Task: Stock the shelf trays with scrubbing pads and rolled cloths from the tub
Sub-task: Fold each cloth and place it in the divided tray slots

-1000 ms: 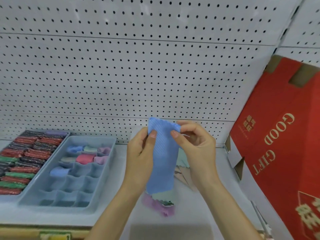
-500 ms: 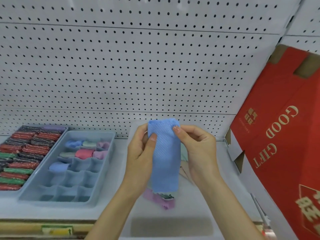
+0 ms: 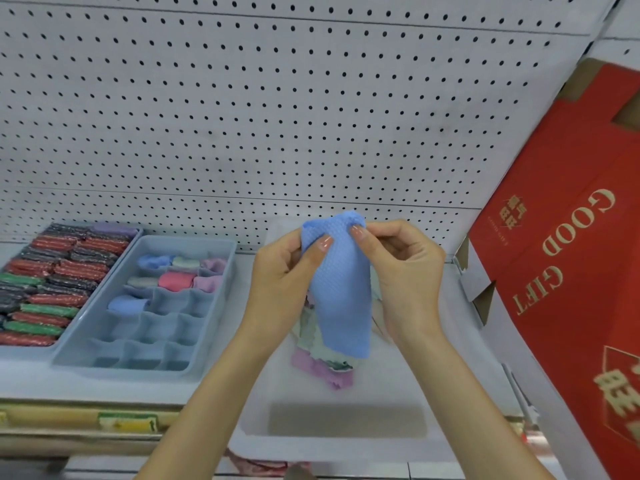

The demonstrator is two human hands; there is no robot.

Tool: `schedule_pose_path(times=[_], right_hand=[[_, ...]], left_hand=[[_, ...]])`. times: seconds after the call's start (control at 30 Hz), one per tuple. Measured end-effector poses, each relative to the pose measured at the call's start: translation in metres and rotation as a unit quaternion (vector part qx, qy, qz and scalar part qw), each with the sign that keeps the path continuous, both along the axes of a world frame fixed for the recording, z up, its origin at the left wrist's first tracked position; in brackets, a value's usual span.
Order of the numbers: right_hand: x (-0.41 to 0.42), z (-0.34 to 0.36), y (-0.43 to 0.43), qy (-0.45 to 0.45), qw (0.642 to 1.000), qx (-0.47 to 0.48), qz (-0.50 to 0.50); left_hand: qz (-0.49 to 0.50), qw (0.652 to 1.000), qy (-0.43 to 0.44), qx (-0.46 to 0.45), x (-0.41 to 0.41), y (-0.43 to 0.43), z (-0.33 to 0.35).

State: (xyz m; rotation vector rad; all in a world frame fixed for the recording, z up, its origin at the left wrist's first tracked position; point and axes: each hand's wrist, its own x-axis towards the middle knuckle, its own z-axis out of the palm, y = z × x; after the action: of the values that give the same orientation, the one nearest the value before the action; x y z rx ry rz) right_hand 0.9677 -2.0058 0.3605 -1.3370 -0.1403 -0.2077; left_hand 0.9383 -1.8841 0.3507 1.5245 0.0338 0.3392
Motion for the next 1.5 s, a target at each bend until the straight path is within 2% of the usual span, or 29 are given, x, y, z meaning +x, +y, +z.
schedule_pose_path(times=[0.23, 0.3, 0.37, 0.43, 0.5, 0.7, 0.8, 0.93, 1.03, 1.2, 1.27, 1.33, 1.4, 1.5], right_hand=[[0.004, -0.006, -0.004, -0.007, 1.0, -0.01, 0.029], [0.009, -0.007, -0.01, 0.052, 0.994, -0.029, 0.095], [0.014, -0.009, -0.02, 0.113, 0.97, -0.075, 0.203], [0.014, -0.012, -0.028, 0.131, 0.94, -0.121, 0.291], [0.01, -0.015, -0.028, 0.112, 0.933, -0.14, 0.311], [0.006, -0.024, -0.014, 0.009, 0.964, -0.159, 0.213], [0.002, -0.028, -0.009, -0.008, 0.976, -0.13, 0.172], [-0.006, -0.032, -0.002, -0.055, 0.981, -0.149, 0.107], [-0.004, -0.035, -0.004, -0.044, 0.983, -0.119, 0.135], [0.002, -0.023, -0.02, -0.05, 0.958, -0.164, 0.231], [0.006, -0.023, -0.018, -0.041, 0.962, -0.167, 0.211], [0.011, -0.027, -0.012, -0.01, 0.978, -0.14, 0.154], [0.017, -0.035, -0.009, 0.026, 0.986, -0.134, 0.098], [0.023, -0.048, -0.008, 0.041, 0.984, -0.167, 0.04]], left_hand=[[-0.013, 1.0, -0.001, 0.02, 0.0, 0.006, 0.006], [-0.015, 1.0, 0.001, 0.0, 0.002, 0.007, 0.008], [-0.011, 1.0, 0.007, -0.014, 0.003, 0.007, 0.015], [-0.015, 0.999, 0.008, -0.027, 0.006, 0.008, 0.021], [-0.032, 0.998, 0.011, -0.056, 0.009, 0.008, 0.027], [-0.05, 0.992, 0.019, -0.115, 0.014, 0.001, 0.037], [-0.047, 0.99, 0.015, -0.133, 0.015, -0.003, 0.04], [-0.058, 0.981, 0.02, -0.183, 0.015, -0.011, 0.045], [-0.062, 0.977, 0.028, -0.2, 0.015, -0.014, 0.049], [-0.09, 0.971, 0.041, -0.218, 0.024, -0.002, 0.052], [-0.109, 0.967, 0.106, -0.206, 0.03, 0.006, 0.04], [-0.129, 0.955, 0.209, -0.167, 0.027, 0.006, 0.017], [-0.127, 0.943, 0.277, -0.134, 0.013, 0.0, -0.009], [-0.107, 0.957, 0.266, -0.045, -0.01, -0.011, -0.033]])
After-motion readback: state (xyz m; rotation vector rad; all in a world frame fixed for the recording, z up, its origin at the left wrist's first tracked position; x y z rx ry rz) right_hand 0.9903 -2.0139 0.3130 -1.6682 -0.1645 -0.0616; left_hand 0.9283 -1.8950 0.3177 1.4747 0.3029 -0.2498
